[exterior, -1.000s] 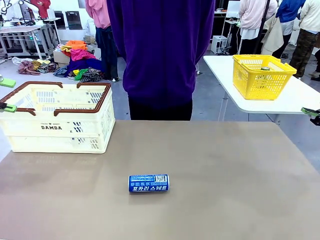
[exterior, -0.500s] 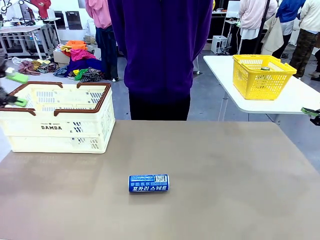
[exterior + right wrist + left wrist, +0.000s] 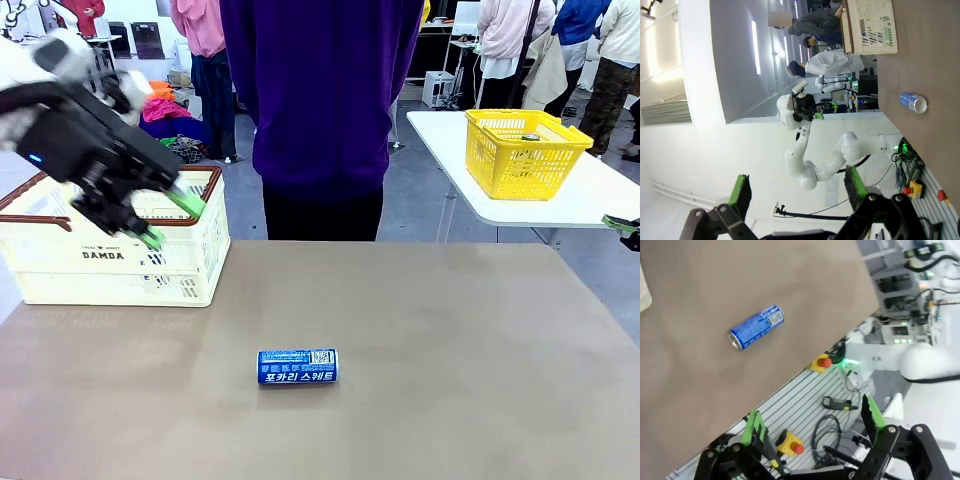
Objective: Place the drinks into the Shopping basket.
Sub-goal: Pick up one drink and place it into the Shopping basket.
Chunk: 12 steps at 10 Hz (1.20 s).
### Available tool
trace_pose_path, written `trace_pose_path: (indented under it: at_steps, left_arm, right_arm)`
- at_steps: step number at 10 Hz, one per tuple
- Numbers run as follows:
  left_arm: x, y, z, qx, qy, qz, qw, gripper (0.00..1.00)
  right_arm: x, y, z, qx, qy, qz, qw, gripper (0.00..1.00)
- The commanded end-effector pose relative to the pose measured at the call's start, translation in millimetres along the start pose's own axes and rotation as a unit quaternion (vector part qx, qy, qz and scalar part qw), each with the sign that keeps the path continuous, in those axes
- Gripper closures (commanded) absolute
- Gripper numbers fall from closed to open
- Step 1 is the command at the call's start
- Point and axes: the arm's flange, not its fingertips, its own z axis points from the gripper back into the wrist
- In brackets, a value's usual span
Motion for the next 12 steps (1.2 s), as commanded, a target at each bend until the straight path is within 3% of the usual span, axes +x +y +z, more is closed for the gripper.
trace_pose_path:
  at_steps: [1, 5, 6, 7, 8, 12]
  left_arm:
    - [-2, -13, -49, 0.065, 0.028, 0.028, 0.997, 0.00]
    - [-8, -34, -183, 0.165, 0.067, 0.085, 0.980, 0.00]
    - [5, -32, -196, 0.161, 0.056, 0.099, 0.980, 0.00]
    - [19, -27, -193, 0.146, 0.077, 0.104, 0.981, 0.00]
    - [-21, -35, -191, 0.157, 0.060, 0.073, 0.983, 0.00]
    - [-11, -35, -199, 0.147, 0.069, 0.073, 0.984, 0.00]
  right_arm:
    - [0, 5, 2, 0.007, -0.003, -0.007, 1.000, 0.00]
    - [0, 5, 2, 0.007, -0.003, -0.007, 1.000, 0.00]
    - [0, 5, 2, 0.007, -0.003, -0.007, 1.000, 0.00]
    - [0, 5, 2, 0.007, -0.003, -0.007, 1.000, 0.00]
    - [0, 5, 2, 0.007, -0.003, -0.007, 1.000, 0.00]
    - [0, 5, 2, 0.007, -0.003, -0.007, 1.000, 0.00]
